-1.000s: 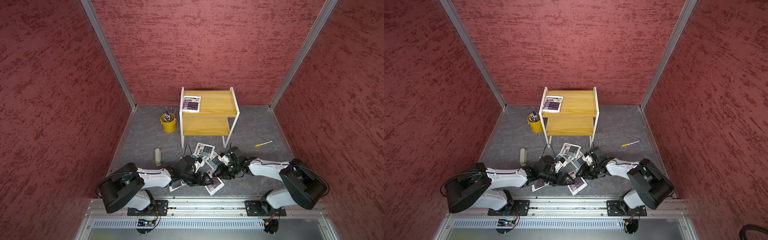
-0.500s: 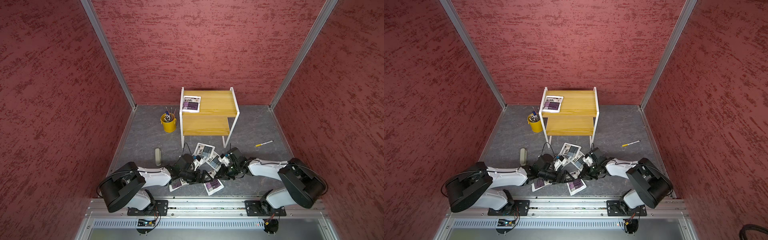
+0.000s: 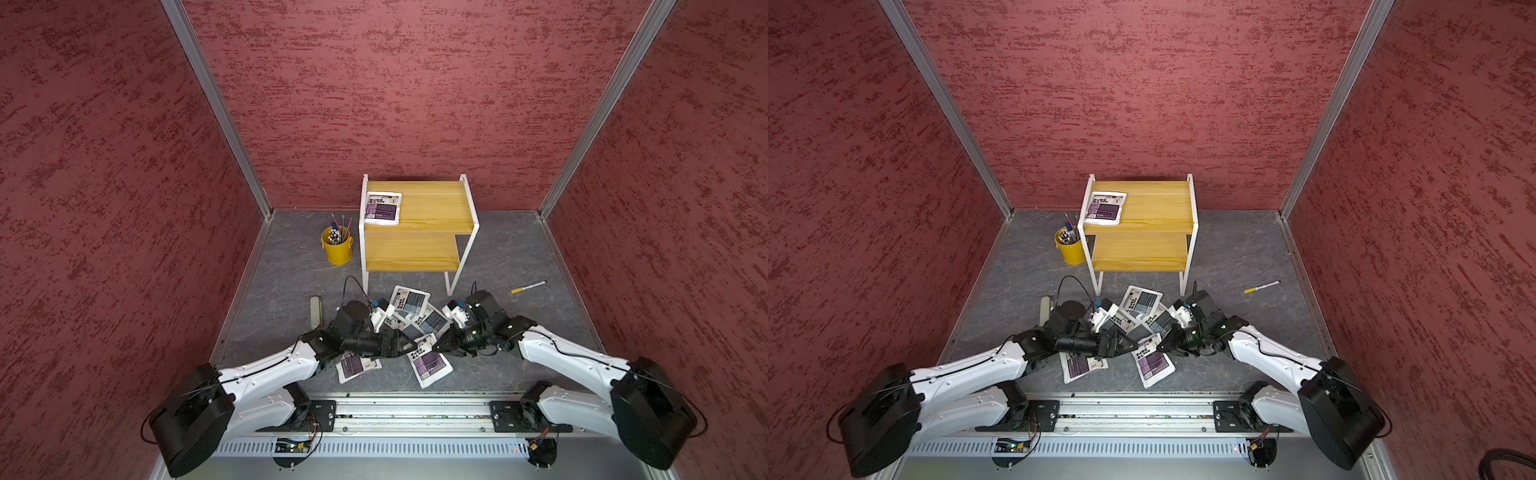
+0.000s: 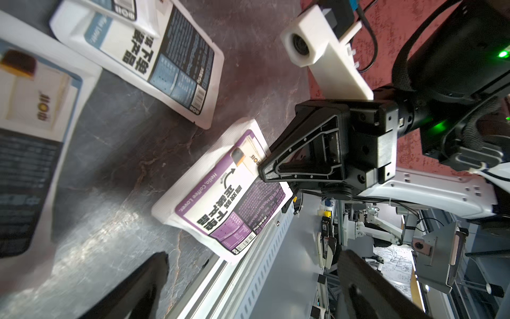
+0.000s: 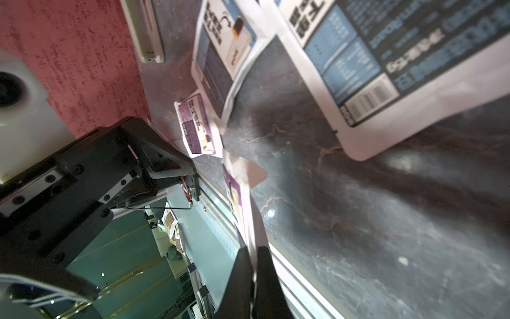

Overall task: Place the bagged coffee beans on the shelf by color
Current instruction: Pick up the bagged coffee beans at the center of the board, then place the bagged coffee beans on the shelf.

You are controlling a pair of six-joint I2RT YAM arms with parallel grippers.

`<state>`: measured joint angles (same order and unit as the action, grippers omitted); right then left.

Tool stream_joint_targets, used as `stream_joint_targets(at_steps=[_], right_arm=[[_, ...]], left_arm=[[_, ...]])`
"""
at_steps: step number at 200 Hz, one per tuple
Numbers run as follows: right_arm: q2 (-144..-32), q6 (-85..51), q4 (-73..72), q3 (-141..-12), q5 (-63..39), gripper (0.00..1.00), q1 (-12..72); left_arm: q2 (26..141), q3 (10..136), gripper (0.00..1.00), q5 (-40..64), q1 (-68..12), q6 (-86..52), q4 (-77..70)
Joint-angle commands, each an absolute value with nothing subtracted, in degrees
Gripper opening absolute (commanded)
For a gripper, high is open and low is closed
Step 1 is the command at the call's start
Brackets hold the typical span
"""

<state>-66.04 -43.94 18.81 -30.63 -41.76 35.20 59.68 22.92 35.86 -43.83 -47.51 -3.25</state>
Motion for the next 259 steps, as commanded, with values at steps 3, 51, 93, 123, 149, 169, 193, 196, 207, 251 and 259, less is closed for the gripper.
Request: stream_joint_targets(at_steps=[3,51,93,123,149,169,193,196,207,251,259], right_arm=[[-61.85,-43.95,25.67,-36.42,-40.18,0.0,35.51],[-59.16,-43.59,31.64,-48.62,-40.71,0.0,35.51],[-58.89,-43.34,34.89,-60.84,-42.6,0.0,35.53],[-60.21,-42.45,37.93,-70.14,-43.07,0.0,35.51],[-64.26,-40.17,43.15,-80.65,-41.16,0.0,35.29],[-69.65,-38.47,47.49,-90.6,-40.16,0.0,34.34],[-76.82,-38.71,49.51,-102.15,-40.8,0.0,31.8],[-77.83,-38.86,49.88,-103.59,-40.9,0.0,31.41],[-81.27,-39.57,50.77,-108.65,-40.81,0.0,29.92],[-94.1,-41.96,52.88,-124.63,-40.22,0.0,24.61],[-95.99,-42.25,53.21,-126.97,-40.08,0.0,23.77]], left_arm=[[52.33,25.73,1.0,35.2,-41.38,-45.87,4.01],[40.09,32.81,1.0,33.83,-35.82,-43.46,15.13],[35.43,42.71,1.0,32.14,-31.0,-38.61,24.76],[35.85,50.07,1.0,32.37,-27.68,-35.84,28.52],[37.82,55.81,1.0,32.84,-24.84,-34.68,29.35],[40.67,60.16,1.0,34.27,-23.02,-33.96,29.75],[44.37,65.07,1.0,34.5,-21.6,-32.94,30.56],[44.78,65.66,1.0,34.46,-21.4,-32.84,30.65],[46.43,67.57,1.0,34.45,-20.62,-32.52,30.86],[52.24,72.59,1.0,35.42,-16.91,-33.13,29.66],[53.25,73.39,1.0,35.93,-16.24,-33.18,29.74]])
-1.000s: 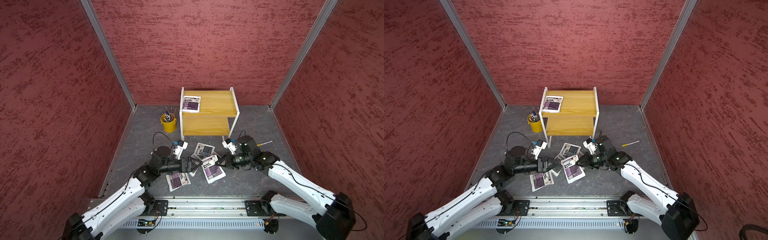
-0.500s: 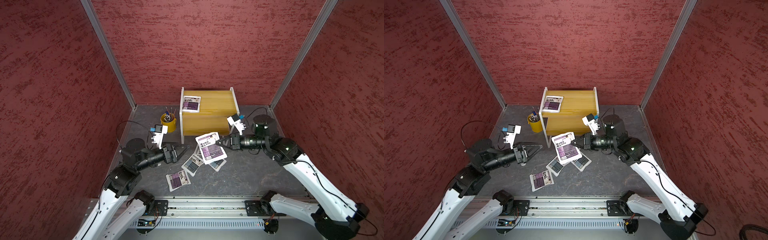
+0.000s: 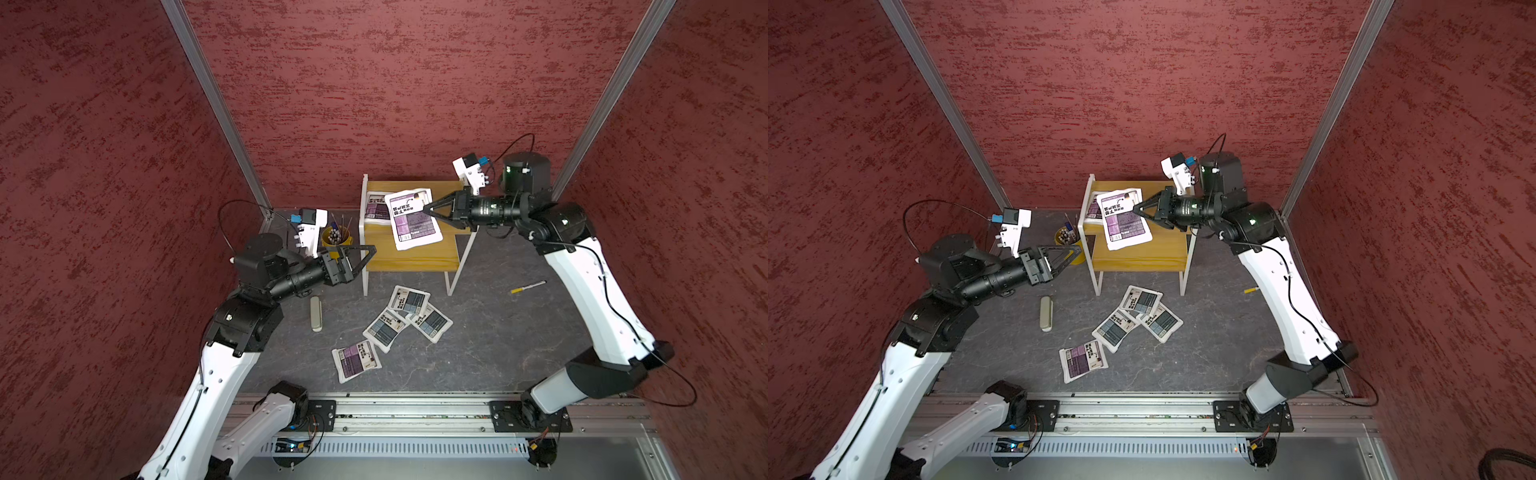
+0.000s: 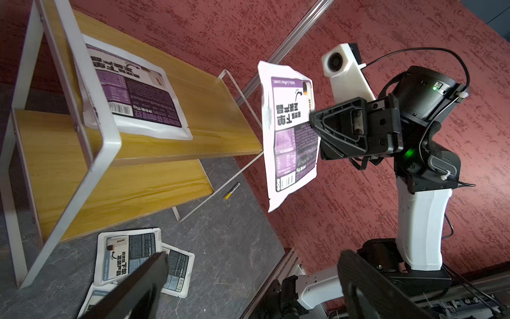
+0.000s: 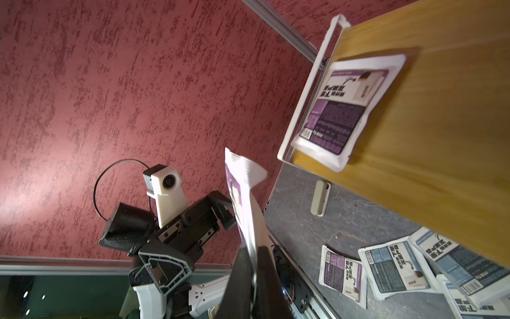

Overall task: Place the bagged coffee beans on the shelf by color
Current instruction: Place the bagged coffee beans on the shelf.

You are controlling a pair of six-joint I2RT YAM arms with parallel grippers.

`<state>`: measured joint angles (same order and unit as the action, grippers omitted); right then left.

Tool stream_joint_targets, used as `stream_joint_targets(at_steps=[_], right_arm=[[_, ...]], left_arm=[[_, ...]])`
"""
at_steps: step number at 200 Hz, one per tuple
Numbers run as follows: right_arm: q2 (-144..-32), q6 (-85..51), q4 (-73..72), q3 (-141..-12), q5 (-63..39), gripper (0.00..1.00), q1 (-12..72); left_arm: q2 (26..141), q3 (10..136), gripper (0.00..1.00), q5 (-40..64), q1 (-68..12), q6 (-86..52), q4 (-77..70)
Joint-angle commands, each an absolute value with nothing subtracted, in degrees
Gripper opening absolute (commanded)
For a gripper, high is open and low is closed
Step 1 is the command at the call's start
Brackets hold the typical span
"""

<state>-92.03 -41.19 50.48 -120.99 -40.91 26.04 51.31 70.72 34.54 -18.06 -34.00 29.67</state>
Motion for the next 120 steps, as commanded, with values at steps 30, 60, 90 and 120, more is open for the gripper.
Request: stream_joint_targets(at_steps=[30,60,90,120], right_arm=[[-101.4,-43.33,53.46,-132.23,-40.17,0.0,21.4],[-104.03,-44.34,53.03,-133.33,-39.69,0.0,18.96],[-105.99,-45.45,52.03,-133.5,-39.89,0.0,17.31],[-107.73,-45.65,52.49,-133.69,-39.43,0.0,16.92]], left_arm=[[56.09,74.76,1.0,37.98,-13.63,-33.64,29.46],[57.06,73.58,1.0,40.28,-11.23,-35.27,28.26],[57.3,72.66,1.0,41.63,-9.77,-35.85,27.79],[57.68,72.56,1.0,42.91,-8.86,-35.84,28.34]])
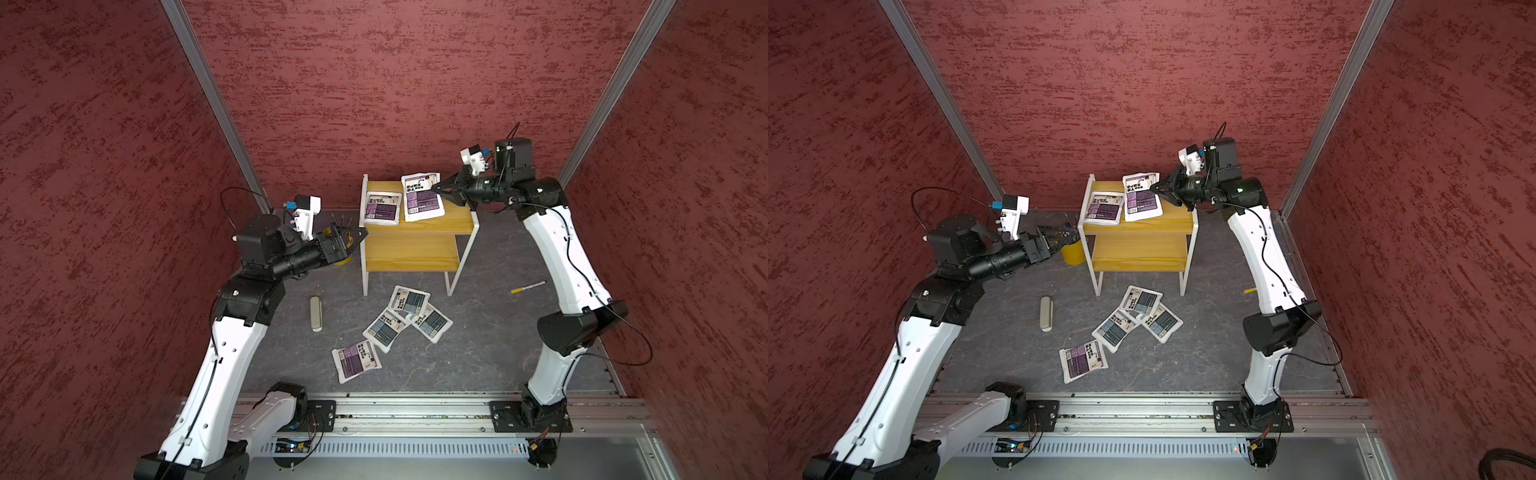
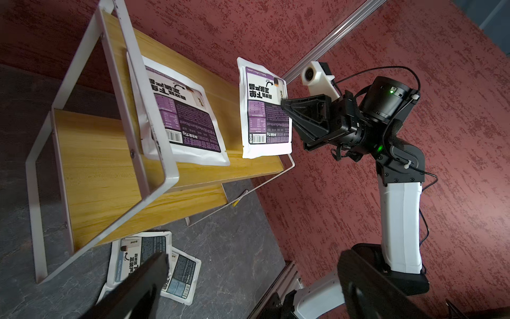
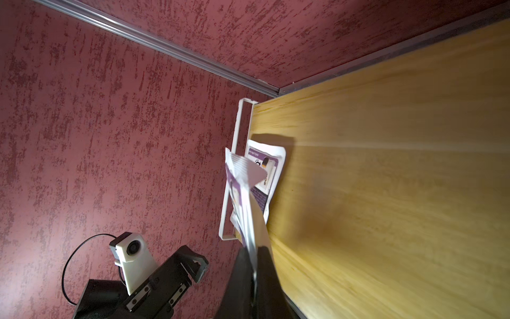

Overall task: Place the bagged coffee beans on the shelf by color
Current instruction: Place the bagged coffee beans on the shelf.

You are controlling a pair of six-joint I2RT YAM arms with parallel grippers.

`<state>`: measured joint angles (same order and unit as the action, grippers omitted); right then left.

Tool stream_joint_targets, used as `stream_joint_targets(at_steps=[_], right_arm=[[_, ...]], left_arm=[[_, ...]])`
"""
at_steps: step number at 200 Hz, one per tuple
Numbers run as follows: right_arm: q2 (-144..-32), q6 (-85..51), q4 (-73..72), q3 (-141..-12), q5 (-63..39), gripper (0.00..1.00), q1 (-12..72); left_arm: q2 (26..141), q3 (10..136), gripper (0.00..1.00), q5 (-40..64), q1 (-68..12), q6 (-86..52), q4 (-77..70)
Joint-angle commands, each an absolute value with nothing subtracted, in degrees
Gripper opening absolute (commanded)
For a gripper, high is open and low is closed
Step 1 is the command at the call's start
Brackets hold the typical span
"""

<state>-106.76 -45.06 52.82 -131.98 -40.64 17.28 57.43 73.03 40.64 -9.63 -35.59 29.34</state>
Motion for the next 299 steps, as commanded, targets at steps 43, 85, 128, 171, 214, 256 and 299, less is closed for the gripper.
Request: stream_joint_targets(at_steps=[43,85,128,171,214,256,299], right_arm=[[-108.86,-45.95,52.99,-133.6,-37.58,0.0,16.83],[-109.11,-46.53,53.17,-133.19,-36.01,0.0,16.87],[-108.61,-46.65,53.04,-132.11,-35.2,0.07,16.81],[-108.52,-46.57,52.67,-131.35,-35.33,0.17,16.81],[-108.36,-46.88,51.7,-130.19,-35.59,0.23,16.81],[-108.39,-47.29,50.8,-129.31,-35.78,0.24,16.88],[-108.98,-47.98,49.92,-129.12,-35.91,0.24,17.45]], left_arm=[[57.65,72.18,1.0,43.55,-8.09,-35.86,29.18],[57.45,72.01,1.0,44.02,-7.83,-35.79,29.9],[56.78,71.37,1.0,44.1,-7.35,-35.68,30.34],[56.66,71.01,1.0,44.29,-7.08,-35.9,30.29],[56.7,70.96,1.0,44.49,-6.7,-35.97,30.12],[56.88,70.7,1.0,44.74,-6.51,-35.95,30.08],[56.93,70.31,1.0,44.99,-6.48,-36.03,30.02]])
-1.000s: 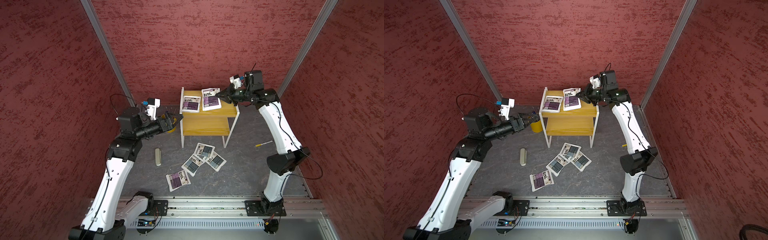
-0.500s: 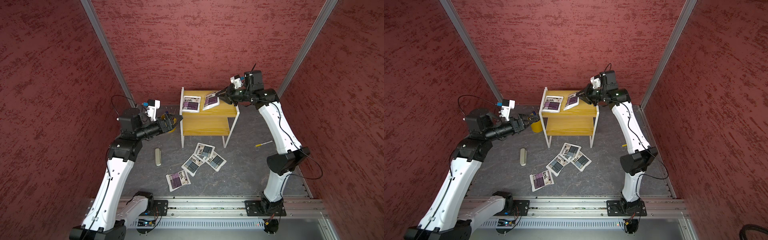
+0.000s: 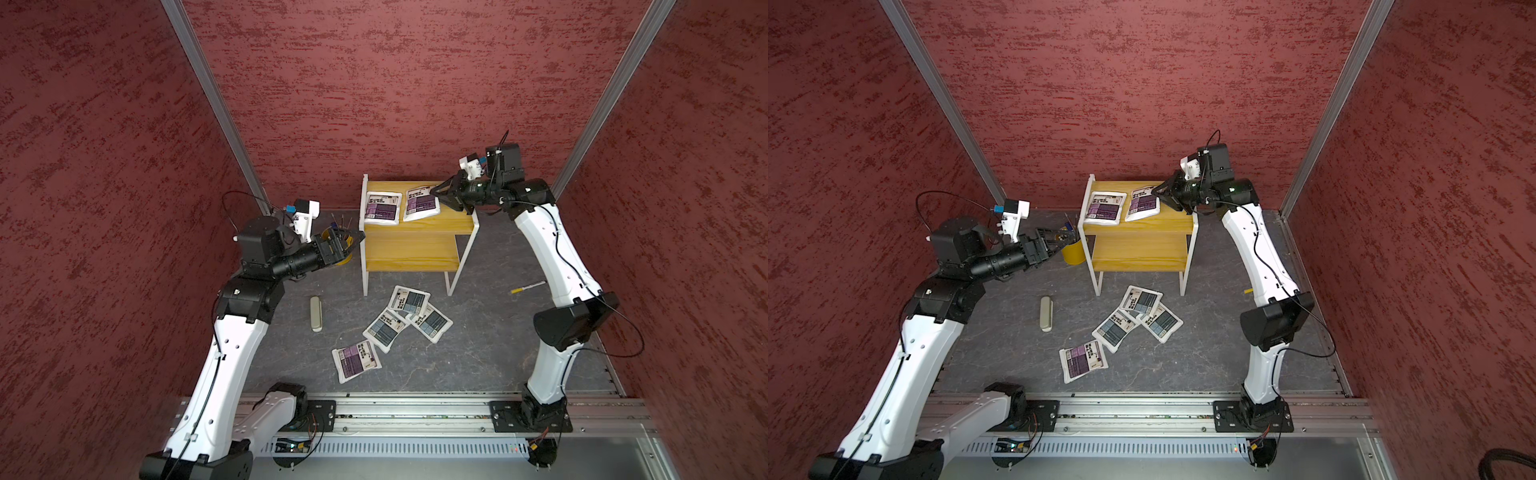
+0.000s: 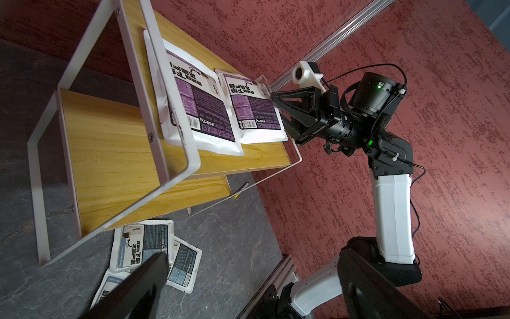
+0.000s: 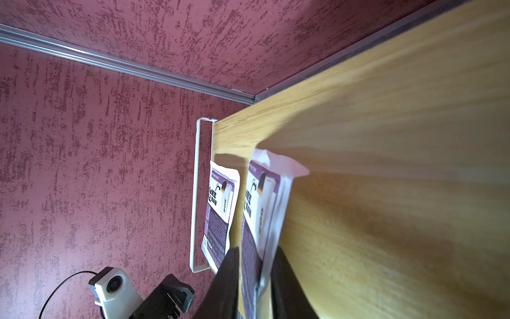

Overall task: Place the bagged coffee beans on the shelf by color
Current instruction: Place the bagged coffee beans on the shelf.

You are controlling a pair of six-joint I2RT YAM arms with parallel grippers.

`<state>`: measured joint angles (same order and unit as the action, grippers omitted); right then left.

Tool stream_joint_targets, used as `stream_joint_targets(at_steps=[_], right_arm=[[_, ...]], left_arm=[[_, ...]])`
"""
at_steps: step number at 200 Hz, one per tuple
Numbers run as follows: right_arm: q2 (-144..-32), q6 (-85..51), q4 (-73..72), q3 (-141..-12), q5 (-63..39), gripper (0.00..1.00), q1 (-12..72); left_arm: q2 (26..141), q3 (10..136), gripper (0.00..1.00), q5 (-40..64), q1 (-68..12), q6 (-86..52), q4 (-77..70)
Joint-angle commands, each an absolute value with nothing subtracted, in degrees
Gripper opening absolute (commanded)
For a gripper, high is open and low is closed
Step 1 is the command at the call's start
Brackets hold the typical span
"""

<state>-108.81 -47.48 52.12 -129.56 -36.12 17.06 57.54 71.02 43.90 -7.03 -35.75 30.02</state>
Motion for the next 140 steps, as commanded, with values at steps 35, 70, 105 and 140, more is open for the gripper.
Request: stream_joint_targets(at_steps=[35,70,105,140], right_arm=[[-109.31,-47.98,49.75,-129.16,-35.6,0.24,18.01],[-109.37,-47.87,49.87,-129.03,-35.24,0.24,18.42],[-109.67,-47.85,49.96,-129.1,-34.83,0.24,18.96],[-110.02,-47.64,50.23,-129.49,-34.97,0.26,19.07]], left_arm=[[56.78,70.05,1.0,45.16,-6.18,-35.95,30.12],[56.82,69.77,1.0,45.43,-5.92,-35.86,29.97],[56.46,69.28,1.0,45.66,-5.49,-35.86,29.97],[56.25,68.99,1.0,46.04,-5.04,-35.86,29.97]])
